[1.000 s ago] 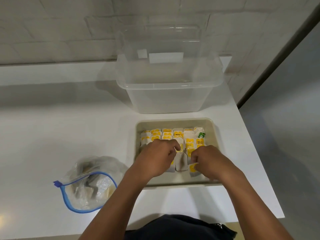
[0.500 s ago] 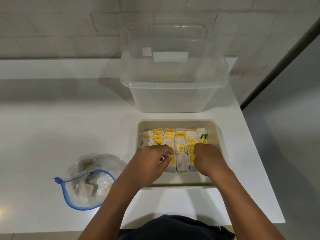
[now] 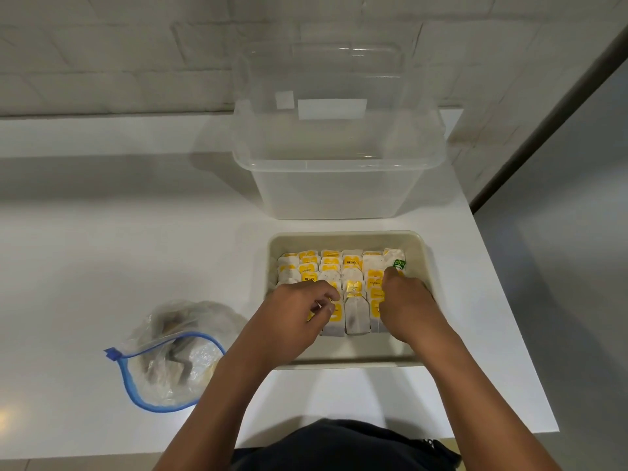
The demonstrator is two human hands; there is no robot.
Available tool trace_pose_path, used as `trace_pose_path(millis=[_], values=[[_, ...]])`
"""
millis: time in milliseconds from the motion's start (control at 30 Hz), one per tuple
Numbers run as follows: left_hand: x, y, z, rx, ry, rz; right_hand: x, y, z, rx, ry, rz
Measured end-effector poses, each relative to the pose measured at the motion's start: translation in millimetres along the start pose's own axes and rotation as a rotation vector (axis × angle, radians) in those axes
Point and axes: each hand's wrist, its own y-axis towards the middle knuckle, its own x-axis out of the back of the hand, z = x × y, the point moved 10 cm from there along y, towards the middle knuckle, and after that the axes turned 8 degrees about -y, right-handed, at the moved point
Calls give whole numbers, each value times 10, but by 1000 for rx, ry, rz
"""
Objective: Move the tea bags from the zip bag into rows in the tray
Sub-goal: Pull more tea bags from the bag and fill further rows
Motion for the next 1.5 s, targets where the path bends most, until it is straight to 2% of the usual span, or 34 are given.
trace_pose_path(millis=[133, 400, 667, 900, 1067, 1200, 1367, 1500], values=[[73, -22, -39, -19, -47, -37, 196, -109, -21, 9, 149, -37], [420, -29, -180, -46, 70, -137, 546, -305, 543, 353, 336, -50], [707, -346, -177, -56, 109, -219, 525, -514, 1026, 513, 425, -24], [1067, -890, 82, 39, 148, -282, 355, -762, 1632, 596, 428, 6], [1367, -1414, 477, 231, 85, -352, 66, -925, 2142, 606, 517, 113], [1451, -1707, 878, 356, 151, -370, -254, -1045, 2489, 628, 393, 159], [1285, -1754, 1228, 484, 344, -267, -666, -1025, 2706, 580, 0, 129], [1196, -1747, 1384, 490, 407, -236, -775, -963, 2815, 476, -27, 42]])
